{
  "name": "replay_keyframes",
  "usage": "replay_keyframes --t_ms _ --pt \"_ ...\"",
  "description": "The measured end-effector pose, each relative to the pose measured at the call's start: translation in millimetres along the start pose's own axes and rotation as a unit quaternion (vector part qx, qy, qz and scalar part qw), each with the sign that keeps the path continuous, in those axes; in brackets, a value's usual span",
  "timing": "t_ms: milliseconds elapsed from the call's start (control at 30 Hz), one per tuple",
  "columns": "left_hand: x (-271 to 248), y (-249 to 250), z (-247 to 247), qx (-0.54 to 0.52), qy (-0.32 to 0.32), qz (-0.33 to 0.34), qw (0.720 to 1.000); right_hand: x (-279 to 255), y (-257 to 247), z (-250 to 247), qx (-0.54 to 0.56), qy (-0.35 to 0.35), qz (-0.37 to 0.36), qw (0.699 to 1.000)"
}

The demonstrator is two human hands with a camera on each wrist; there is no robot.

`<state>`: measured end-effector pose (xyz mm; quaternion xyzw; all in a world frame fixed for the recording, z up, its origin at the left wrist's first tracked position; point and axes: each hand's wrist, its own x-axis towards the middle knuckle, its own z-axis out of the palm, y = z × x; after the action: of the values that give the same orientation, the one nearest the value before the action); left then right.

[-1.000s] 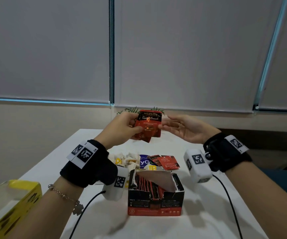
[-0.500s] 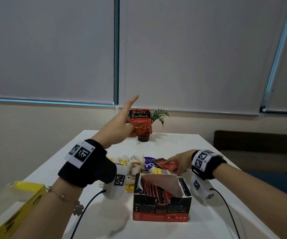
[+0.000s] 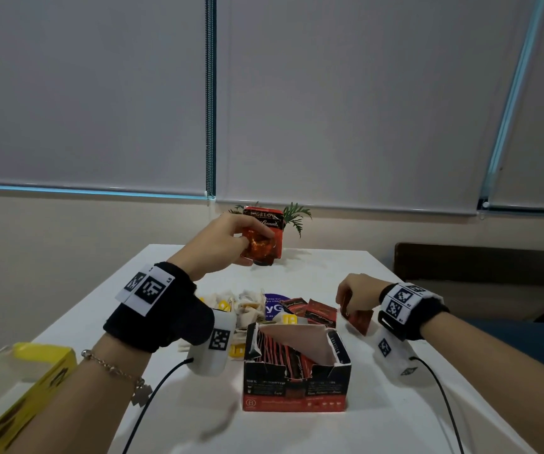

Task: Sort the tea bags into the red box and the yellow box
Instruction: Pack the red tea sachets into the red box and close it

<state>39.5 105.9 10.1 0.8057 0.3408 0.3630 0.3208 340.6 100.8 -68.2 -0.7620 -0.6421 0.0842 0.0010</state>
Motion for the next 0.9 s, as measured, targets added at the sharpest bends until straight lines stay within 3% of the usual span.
replay_keyframes --t_ms 100,167,267,333,433,600,800,900 --pt "-2.0 2.0 0.6 0.009 -0.015 -0.009 1.0 2.6 12.6 -6.3 0.119 0.015 0.021 0.993" --pt "-2.8 1.6 1.5 0.028 -0.019 -0.016 0.999 -0.3 13.6 -13.4 0.264 0.043 0.009 0.963" --pt "-2.9 0.3 3.9 0.046 -0.018 -0.03 0.998 -13.1 1.0 -28.9 0.486 0.073 -0.033 0.87" --pt "-2.9 0.6 5.9 0.052 -0.02 -0.033 0.998 -24.7 -11.3 -40.6 0.565 0.064 -0.08 0.819" --pt "-3.1 -0.3 7.0 0.054 -0.016 -0.027 0.998 -41.3 -30.6 -57.7 0.546 0.097 -0.124 0.823" --pt "-3.2 0.3 9.3 0.012 0.006 -0.009 1.0 -59.0 -59.3 -76.5 0.605 0.084 -0.181 0.771" --pt "-3.6 4.2 14.9 -0.041 -0.009 -0.01 0.999 -57.3 -81.9 -72.8 0.538 0.145 -0.208 0.804" --pt "-2.7 4.4 15.6 -0.046 -0.001 -0.011 0.999 -53.1 -85.1 -70.5 0.527 0.163 -0.217 0.805"
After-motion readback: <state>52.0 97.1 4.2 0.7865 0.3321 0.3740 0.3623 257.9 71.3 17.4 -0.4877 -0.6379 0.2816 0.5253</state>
